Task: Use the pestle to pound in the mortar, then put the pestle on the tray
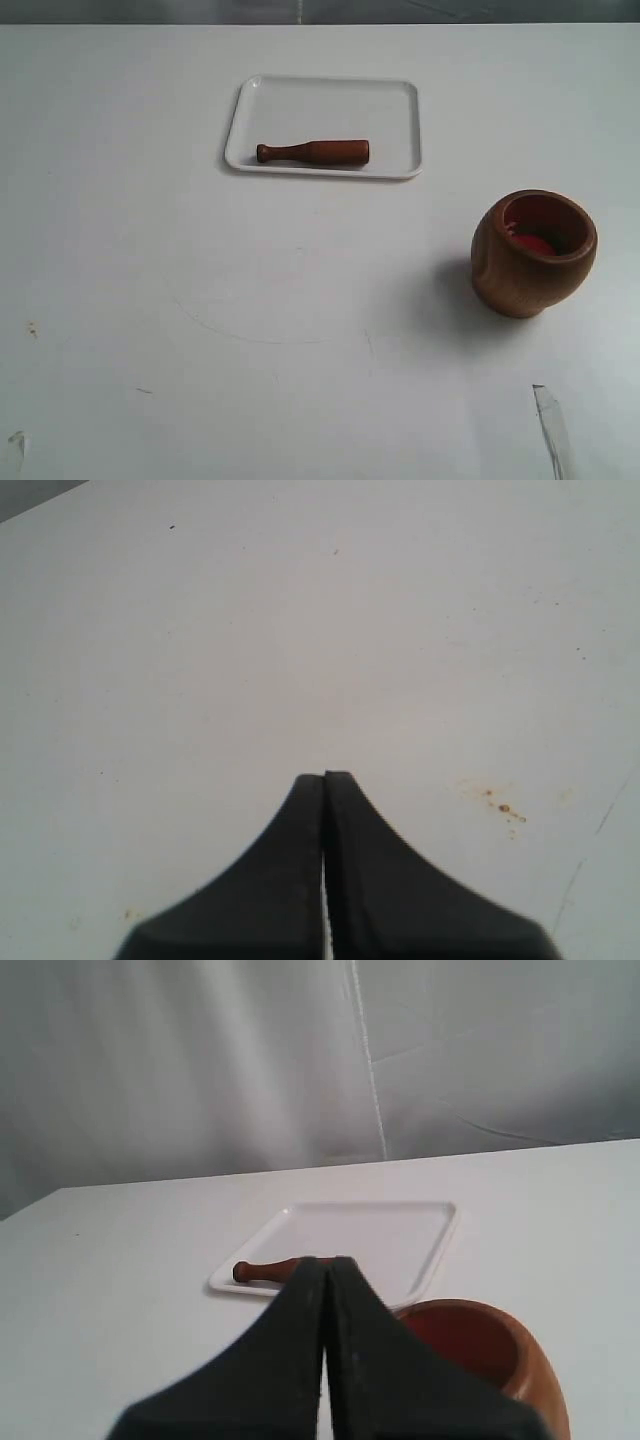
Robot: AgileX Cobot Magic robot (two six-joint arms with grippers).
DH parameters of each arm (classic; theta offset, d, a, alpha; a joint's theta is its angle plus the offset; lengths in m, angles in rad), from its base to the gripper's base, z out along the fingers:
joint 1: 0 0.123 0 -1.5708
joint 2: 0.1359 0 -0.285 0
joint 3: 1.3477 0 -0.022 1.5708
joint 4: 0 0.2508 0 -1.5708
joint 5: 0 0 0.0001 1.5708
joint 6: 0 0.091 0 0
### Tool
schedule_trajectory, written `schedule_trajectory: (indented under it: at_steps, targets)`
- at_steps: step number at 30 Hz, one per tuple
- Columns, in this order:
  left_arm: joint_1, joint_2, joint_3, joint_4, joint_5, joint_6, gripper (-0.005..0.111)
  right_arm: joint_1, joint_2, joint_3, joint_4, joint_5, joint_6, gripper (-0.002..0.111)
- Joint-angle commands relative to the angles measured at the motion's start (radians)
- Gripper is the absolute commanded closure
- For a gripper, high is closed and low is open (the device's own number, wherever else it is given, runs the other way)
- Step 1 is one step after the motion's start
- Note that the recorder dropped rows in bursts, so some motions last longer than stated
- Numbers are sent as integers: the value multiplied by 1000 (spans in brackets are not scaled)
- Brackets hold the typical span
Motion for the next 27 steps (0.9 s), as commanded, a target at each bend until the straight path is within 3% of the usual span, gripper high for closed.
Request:
schedule_trajectory:
  at_steps: [1, 4, 13, 15, 23, 27]
  targets:
    - [-8, -1, 1, -7, -3, -8, 107, -1, -2, 2, -84, 43, -75, 108]
    - [-8, -1, 1, -7, -3, -8, 107, -1, -2, 2, -109, 223, -78, 108]
    - [-8, -1, 1, -7, -3, -8, 107, -12, -2, 2, -146, 208, -110, 108]
    - [-8, -1, 1, -7, -3, -8, 107, -74, -2, 2, -133, 210, -110, 108]
    - [-8, -1, 1, -7, -3, -8, 107, -477, -2, 2, -17, 230, -107, 108]
    - [-8, -1, 1, -7, -3, -8, 107, -510, -2, 2, -15, 230, -141, 108]
